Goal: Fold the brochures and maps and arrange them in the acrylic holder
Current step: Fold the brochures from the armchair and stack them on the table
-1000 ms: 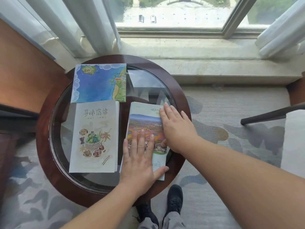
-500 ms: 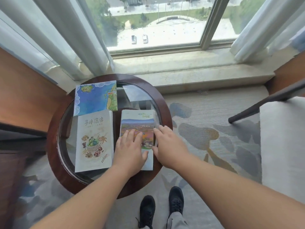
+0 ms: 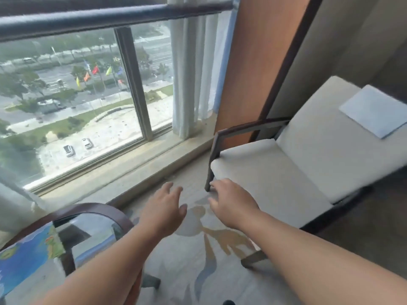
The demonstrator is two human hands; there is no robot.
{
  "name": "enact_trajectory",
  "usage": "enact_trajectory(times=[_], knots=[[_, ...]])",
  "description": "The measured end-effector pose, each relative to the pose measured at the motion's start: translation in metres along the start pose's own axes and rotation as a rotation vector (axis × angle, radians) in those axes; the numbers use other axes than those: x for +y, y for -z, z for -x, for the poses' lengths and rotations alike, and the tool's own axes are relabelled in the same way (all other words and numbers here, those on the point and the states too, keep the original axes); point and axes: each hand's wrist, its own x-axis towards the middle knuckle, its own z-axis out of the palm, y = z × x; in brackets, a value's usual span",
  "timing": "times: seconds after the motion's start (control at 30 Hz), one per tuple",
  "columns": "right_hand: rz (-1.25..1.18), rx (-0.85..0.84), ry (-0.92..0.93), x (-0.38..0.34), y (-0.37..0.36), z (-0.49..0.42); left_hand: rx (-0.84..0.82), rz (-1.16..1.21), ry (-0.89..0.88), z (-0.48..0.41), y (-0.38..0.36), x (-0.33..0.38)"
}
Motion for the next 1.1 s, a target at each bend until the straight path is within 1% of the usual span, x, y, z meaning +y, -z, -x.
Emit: enact_trajectory(times=[0.2, 0.33, 0.5, 0.63, 0.8, 1.1], knots=[[-0.044, 0.159, -0.239, 0.11, 0.082, 0.069, -0.004, -0.081, -0.279, -0.024, 0.021, 0.145], [-0.067, 0.247, -0.346, 0.191, 0.121, 0.108, -0.003, -0.084, -0.405, -0.04, 0.013, 0.246], [-0.111, 0.323, -0.399, 0.29, 0.167, 0.138, 0.007, -0.103, -0.494, -0.059, -0.006, 0.369], [-0.119, 0.369, -0.425, 0.356, 0.203, 0.148, 0.0, -0.088, -0.554, -0.077, -0.016, 0.448], [-0.148, 0.429, -0.417, 0.414, 0.237, 0.137, 0.002, -0.112, -0.568, -0.109, -0.02, 0.512], [-0.113, 0.452, -0.458, 0.482, 0.29, 0.075, 0.026, -0.124, -0.605, -0.216, -0.016, 0.582]])
